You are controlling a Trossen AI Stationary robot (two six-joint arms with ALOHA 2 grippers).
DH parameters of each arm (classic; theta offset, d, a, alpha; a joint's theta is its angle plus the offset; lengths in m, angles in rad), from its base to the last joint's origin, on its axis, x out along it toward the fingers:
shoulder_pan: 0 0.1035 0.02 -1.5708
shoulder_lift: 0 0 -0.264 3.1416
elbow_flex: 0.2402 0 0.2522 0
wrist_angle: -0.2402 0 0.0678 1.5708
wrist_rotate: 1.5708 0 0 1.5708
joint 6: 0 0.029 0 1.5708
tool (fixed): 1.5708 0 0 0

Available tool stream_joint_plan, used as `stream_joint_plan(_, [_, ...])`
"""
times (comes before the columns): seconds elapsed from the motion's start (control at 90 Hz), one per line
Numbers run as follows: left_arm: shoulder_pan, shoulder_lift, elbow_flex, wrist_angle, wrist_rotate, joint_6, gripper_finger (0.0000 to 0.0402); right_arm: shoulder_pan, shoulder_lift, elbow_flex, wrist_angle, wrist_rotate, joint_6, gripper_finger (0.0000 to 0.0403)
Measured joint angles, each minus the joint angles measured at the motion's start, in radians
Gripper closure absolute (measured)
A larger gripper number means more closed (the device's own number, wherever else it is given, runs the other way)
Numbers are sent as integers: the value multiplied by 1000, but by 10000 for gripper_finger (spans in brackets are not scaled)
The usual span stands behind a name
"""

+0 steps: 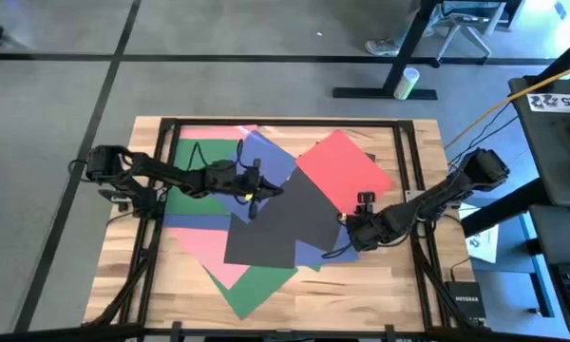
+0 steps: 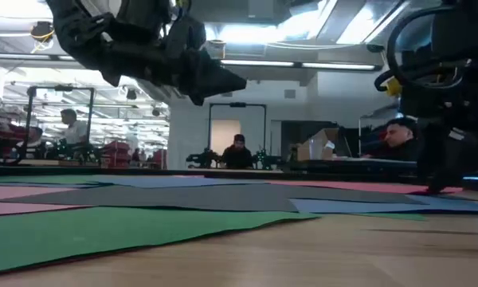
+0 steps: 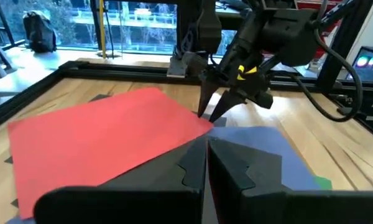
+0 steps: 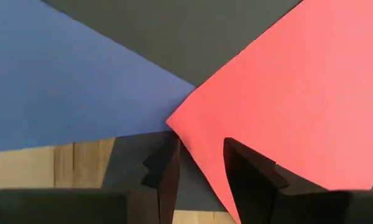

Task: Organize paper
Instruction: Move the red paper to the bottom right of the table

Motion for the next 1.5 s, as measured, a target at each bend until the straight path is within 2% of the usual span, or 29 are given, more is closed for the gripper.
stream_joint_plan(0.156, [0,0,0,-7,0,0,401,1,-3,-47,49,9,2,291])
stream_joint_plan(0.278, [0,0,0,-6,0,0,401,1,-1,-52,73,52,2,291])
stream_joint_plan(0.489, [0,0,0,-6,0,0,401,0,0,-53,90,53,8,293])
stream_joint_plan(0.6, [0,0,0,-6,0,-3,401,0,0,-53,94,59,10,318])
stream_joint_plan(0.767, [0,0,0,-6,0,-7,401,0,0,-53,121,40,9,392])
stream_joint_plan(1.022, [0,0,0,-6,0,-10,401,0,0,-18,123,34,12,401])
stream_joint_plan(1.244, [0,0,0,-6,0,-13,402,0,0,129,-29,-65,12,402])
stream_joint_plan(1.5, [-2,0,0,-6,0,-20,401,1,0,336,-212,-316,64,403])
